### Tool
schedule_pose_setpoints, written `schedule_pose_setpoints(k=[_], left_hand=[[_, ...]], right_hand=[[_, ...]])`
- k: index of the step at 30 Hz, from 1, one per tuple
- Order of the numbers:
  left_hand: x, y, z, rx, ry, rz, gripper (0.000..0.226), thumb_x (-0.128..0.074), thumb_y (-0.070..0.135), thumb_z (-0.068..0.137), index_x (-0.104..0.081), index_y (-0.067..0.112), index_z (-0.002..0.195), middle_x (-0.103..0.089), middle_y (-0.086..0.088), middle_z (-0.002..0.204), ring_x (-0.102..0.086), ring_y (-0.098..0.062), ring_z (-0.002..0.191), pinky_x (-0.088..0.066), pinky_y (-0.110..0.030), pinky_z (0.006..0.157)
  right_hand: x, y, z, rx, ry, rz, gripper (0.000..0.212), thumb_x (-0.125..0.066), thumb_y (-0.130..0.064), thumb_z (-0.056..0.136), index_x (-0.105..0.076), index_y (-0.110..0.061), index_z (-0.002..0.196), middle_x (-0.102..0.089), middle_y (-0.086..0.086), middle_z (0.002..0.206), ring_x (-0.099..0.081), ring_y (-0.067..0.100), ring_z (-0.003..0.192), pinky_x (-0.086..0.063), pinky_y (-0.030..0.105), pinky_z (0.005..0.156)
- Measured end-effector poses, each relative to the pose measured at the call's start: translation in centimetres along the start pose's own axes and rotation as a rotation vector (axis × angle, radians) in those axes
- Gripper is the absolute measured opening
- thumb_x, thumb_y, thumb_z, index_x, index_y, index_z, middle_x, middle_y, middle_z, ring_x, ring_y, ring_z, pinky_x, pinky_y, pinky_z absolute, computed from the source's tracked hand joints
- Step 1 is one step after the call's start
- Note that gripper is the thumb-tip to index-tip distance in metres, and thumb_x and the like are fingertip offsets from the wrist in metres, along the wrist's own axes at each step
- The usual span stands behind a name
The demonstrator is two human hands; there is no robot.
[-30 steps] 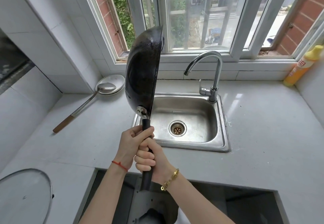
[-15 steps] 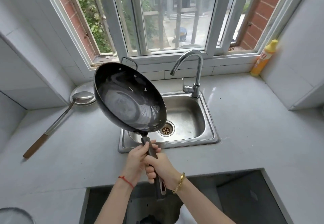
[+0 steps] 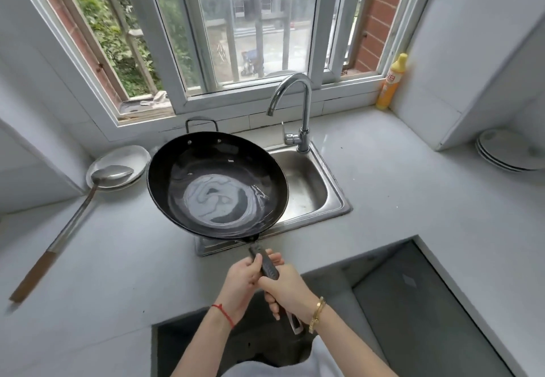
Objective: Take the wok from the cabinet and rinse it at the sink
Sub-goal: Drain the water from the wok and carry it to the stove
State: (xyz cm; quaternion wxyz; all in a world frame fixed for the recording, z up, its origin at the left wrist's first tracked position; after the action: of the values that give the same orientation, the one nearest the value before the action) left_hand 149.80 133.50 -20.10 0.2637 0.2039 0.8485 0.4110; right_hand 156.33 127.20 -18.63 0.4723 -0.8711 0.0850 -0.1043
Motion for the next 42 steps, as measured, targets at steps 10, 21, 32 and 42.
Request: schedule_pose_setpoints(k=[10, 21, 32, 42], left_hand=[[-3.3, -2.7, -2.2, 0.045, -0.206, 0.131, 0.034, -0.044, 0.023, 0.102, -0.06, 0.002, 0.123, -0.073, -0.012, 0.115, -0.068, -0.026, 0.11, -0.05, -0.045, 0.101], [-8.8, -6.3, -4.4, 0.107, -0.362, 0.159, 0.032, -0.044, 0.017, 0.103, -0.06, -0.002, 0.124, -0.072, -0.015, 0.116, -0.068, -0.026, 0.11, -0.058, -0.028, 0.082], [-16.0, -10.7, -9.6, 0.112, -0.436, 0.24, 0.029, -0.045, 0.017, 0.102, -0.066, 0.0, 0.114, -0.073, -0.017, 0.112, -0.068, -0.032, 0.109, -0.051, -0.044, 0.099], [-22.4, -14.5, -14.1, 0.126, -0.597, 0.316, 0.034, -0.045, 0.018, 0.102, -0.062, -0.006, 0.119, -0.071, -0.021, 0.116, -0.07, -0.016, 0.068, -0.053, -0.024, 0.061]], right_hand=[[0.9, 3.8, -4.8, -0.033, 0.193, 0.187, 0.015, -0.054, -0.014, 0.089, -0.062, -0.002, 0.092, -0.05, -0.003, 0.048, -0.047, 0.012, 0.037, -0.044, 0.025, 0.039], [3.5, 7.4, -10.9, -0.076, 0.343, 0.268, 0.017, -0.05, -0.008, 0.088, -0.053, -0.012, 0.072, -0.048, -0.001, 0.046, -0.045, 0.014, 0.036, -0.042, 0.025, 0.037], [6.9, 12.1, -18.9, -0.053, 0.474, 0.339, 0.019, -0.051, -0.007, 0.089, -0.052, -0.01, 0.07, -0.047, 0.003, 0.048, -0.044, 0.015, 0.035, -0.041, 0.025, 0.036], [9.3, 15.7, -26.7, -0.02, 0.653, 0.418, 0.022, -0.054, -0.009, 0.089, -0.053, -0.01, 0.067, -0.047, 0.003, 0.047, -0.044, 0.016, 0.036, -0.042, 0.026, 0.037]])
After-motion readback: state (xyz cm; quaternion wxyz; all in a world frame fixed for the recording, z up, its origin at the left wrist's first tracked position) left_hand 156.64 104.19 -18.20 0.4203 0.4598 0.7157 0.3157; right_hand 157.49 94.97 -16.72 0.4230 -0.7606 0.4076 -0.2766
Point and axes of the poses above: each hand's wrist, its own z-axis towards the middle knuckle, its own x-axis out of the back of the hand, y = z × x, the point moved 8 cm from there along z, towards the middle knuckle
